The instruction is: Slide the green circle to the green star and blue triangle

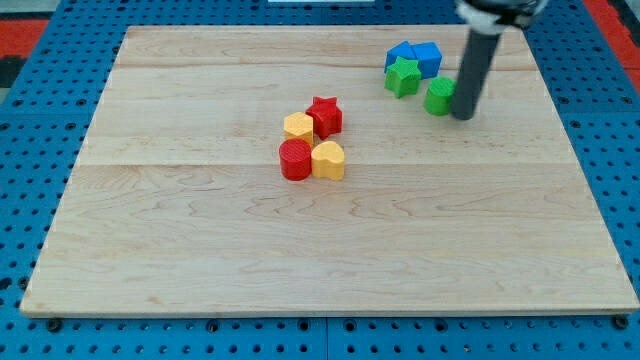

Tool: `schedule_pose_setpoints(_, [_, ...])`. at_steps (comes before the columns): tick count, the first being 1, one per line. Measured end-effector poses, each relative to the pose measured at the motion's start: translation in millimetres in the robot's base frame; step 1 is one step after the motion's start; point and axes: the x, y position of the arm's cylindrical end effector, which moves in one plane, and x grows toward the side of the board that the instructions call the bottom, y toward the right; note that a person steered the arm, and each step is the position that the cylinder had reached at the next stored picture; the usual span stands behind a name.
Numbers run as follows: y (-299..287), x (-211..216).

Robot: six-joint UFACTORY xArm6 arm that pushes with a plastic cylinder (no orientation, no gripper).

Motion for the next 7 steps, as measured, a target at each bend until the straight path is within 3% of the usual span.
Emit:
schedule_pose_setpoints(2, [48,-15])
schedule_pose_setpoints(4, [56,-20])
schedule_pose_setpoints(5, [40,-13])
schedule_pose_setpoints(7, [-45,-3])
